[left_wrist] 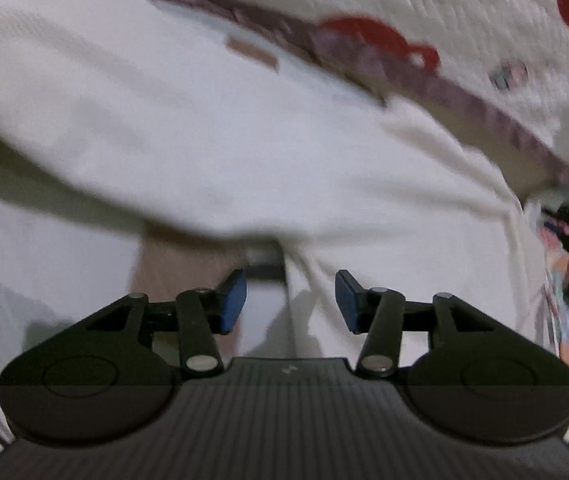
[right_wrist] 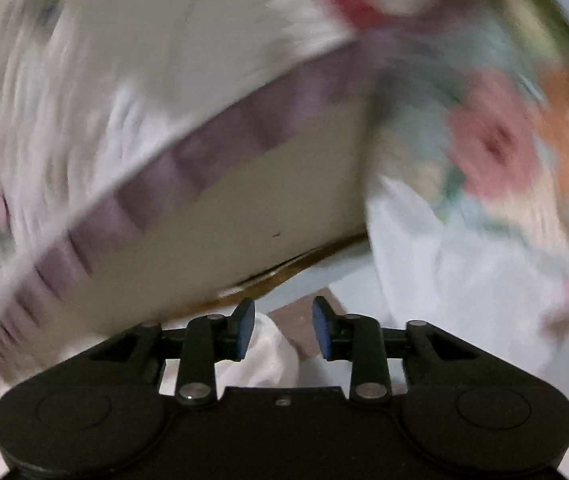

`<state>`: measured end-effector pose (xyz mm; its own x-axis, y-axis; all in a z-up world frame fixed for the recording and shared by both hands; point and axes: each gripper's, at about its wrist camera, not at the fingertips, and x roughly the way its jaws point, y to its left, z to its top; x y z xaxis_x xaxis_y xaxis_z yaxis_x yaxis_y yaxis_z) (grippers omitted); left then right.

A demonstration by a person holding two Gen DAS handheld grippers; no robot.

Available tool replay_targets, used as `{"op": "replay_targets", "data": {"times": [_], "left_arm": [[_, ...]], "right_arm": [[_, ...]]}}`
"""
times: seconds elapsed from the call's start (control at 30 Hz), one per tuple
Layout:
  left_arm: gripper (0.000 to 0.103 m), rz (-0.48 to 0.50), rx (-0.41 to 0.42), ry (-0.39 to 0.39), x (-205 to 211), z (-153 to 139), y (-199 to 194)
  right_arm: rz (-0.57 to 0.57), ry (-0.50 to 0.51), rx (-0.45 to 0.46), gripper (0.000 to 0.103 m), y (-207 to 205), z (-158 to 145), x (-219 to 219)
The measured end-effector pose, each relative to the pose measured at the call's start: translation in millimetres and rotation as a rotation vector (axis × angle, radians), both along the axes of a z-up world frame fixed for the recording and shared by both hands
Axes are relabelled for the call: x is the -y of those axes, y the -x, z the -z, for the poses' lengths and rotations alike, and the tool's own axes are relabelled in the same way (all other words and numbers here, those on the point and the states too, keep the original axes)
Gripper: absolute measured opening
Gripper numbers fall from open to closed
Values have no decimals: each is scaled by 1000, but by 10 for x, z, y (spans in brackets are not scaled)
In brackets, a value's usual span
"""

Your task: Fold clothes

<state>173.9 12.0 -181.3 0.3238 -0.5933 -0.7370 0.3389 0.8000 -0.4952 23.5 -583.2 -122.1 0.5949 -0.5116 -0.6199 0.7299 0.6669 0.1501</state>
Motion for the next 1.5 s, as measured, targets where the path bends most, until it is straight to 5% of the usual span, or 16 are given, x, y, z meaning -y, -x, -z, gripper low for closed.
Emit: {"op": "replay_targets", "data": {"times": [0.13, 0.37, 0.5, 0.6, 0.63, 0.7, 0.8, 0.93, 1.03, 1.2, 1.33, 1.5], "left_arm": [[52, 91, -32, -4, 65, 51, 247], [59, 185, -87, -43, 126, 109, 573], [62, 181, -105, -75, 191, 87, 666], [56, 182, -254, 30, 203, 158, 711], [37, 171, -289, 47, 220, 185, 733], [3, 211, -232, -30, 381, 160, 801], [3, 262, -46, -167, 583, -93, 971], [3, 161, 150, -191, 331, -723, 1049], [3, 31, 117, -197, -20, -754, 1110], [6, 29, -73, -319, 8, -162, 1233], [17, 28, 5, -329, 69, -416, 1278], [29, 209, 157, -305, 302, -961, 1445]], "right_arm": [[36, -146, 173, 37, 535, 28, -124], [-100, -225, 100, 38, 1028, -10, -392], [-175, -223, 74, 49, 1341, -89, -597], [-195, -260, 89, 54, 1654, -6, -764], [-194, -271, 91, 54, 1751, 39, -804], [-193, -293, 96, 54, 1944, 130, -885], [-207, -328, 69, 55, 2160, 227, -929], [-266, -343, 63, 55, 2467, 196, -916], [-319, -410, 60, 57, 2622, 286, -945], [-402, -502, 46, 58, 2791, 429, -1067], [-450, -529, 49, 58, 2845, 443, -1242], [-548, -421, 52, 58, 2999, 154, -1500]]}}
